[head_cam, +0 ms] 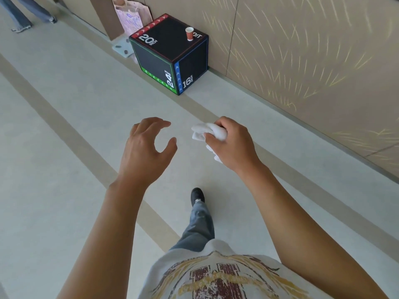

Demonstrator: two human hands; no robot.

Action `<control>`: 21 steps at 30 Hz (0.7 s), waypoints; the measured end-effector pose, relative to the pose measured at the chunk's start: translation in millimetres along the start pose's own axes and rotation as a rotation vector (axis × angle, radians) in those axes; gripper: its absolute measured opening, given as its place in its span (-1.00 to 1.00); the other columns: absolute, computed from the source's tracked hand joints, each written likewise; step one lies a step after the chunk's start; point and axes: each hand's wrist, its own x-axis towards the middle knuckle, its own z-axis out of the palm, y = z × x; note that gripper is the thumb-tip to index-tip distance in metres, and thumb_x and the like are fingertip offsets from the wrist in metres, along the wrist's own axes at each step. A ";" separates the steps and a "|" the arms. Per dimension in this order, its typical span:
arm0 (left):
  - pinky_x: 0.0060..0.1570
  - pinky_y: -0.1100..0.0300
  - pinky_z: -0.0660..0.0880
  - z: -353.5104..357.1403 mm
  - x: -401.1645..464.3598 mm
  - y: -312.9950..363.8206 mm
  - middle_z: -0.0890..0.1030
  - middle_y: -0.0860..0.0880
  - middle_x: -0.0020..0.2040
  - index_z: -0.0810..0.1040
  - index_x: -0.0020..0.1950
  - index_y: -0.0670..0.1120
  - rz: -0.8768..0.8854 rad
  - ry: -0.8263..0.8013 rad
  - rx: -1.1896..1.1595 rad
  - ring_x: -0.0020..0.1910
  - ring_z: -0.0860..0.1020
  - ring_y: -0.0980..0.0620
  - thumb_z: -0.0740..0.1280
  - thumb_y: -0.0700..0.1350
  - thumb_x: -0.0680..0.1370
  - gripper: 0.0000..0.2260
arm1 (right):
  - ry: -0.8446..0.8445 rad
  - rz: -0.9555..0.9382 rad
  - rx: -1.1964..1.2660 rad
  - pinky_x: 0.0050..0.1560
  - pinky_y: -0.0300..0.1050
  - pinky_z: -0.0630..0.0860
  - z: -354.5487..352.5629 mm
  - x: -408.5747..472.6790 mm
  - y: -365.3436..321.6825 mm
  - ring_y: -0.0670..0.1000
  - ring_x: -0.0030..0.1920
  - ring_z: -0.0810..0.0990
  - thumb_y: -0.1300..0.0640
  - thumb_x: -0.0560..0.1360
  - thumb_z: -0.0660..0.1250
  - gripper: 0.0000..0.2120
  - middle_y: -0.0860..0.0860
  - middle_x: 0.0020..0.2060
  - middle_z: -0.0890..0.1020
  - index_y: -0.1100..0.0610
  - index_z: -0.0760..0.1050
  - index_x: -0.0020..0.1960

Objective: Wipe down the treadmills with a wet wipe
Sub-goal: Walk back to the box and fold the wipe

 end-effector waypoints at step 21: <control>0.28 0.13 0.40 -8.9 345.3 -95.7 0.58 0.04 0.34 0.63 0.37 -0.01 -0.090 0.079 -0.065 0.33 0.51 -0.06 0.43 -0.01 0.60 -0.66 | -0.092 -0.130 -0.032 -0.26 0.07 0.61 73.3 369.1 -52.7 0.01 -0.25 0.58 -0.11 0.47 0.40 -0.77 -0.08 -0.26 0.60 0.02 0.45 -0.13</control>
